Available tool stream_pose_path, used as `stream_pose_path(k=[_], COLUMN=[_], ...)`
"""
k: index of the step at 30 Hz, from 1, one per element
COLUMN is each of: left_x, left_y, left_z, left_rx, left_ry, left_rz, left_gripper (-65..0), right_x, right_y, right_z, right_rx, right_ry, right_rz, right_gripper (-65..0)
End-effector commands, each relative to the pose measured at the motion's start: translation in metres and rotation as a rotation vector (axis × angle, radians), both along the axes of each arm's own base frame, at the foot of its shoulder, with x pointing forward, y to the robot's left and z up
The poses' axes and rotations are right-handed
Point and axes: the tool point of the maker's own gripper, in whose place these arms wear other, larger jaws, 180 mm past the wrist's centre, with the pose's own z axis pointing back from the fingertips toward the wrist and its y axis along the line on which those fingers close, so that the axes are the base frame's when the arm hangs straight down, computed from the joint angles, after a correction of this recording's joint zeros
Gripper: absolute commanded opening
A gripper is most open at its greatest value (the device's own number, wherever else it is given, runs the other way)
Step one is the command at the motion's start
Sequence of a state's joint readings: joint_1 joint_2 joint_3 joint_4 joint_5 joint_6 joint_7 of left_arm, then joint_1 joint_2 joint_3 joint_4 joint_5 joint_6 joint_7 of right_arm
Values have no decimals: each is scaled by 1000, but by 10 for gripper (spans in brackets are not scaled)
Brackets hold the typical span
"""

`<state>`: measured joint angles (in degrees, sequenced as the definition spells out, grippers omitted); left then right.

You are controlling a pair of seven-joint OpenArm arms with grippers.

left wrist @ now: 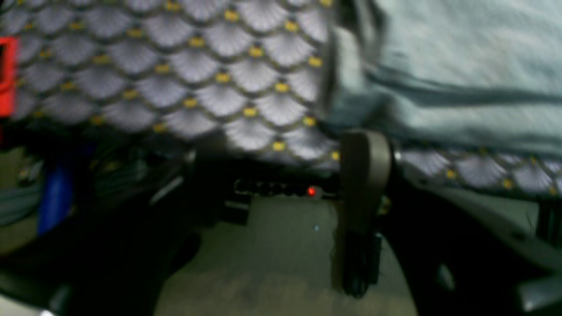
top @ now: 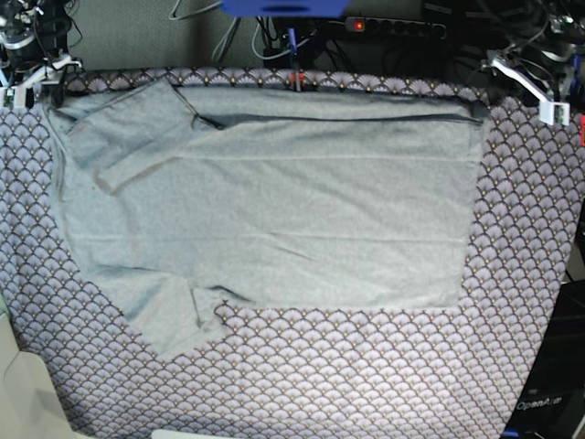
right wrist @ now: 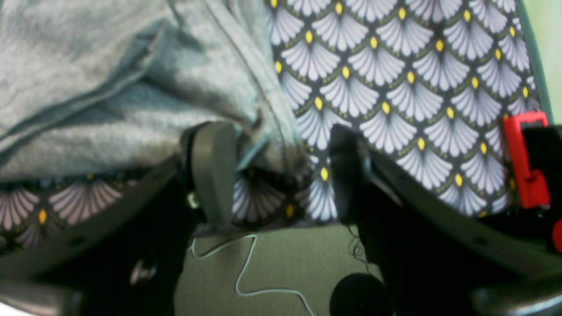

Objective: Fold the T-shirt properly
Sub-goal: 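Drag the held shirt edge back toward the collar with both grippers, then reach both grippers to the hem corners and grasp them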

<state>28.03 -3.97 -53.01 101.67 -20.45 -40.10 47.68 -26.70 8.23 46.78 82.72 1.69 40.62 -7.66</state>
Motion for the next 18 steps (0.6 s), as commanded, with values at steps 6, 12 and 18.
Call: stream_pose_path(k=[6,12,18], left_x=[55,96,130], left_y=[10,25,36], left_z=[35,55,82], left_rx=[40,110,154], left_ry=[-160,-149,-213], left_rz=[-13,-52,-67], left_gripper=[-251,-251,-247], right_x=[2,-2,12], right_y=[-48,-67,-71], right_z=[38,41,47], right_rx=[-107,-200,-220], right_ry=[-89,-36,-68], right_rz=[-94,-119,-156], right_gripper=[-307,-307,-306])
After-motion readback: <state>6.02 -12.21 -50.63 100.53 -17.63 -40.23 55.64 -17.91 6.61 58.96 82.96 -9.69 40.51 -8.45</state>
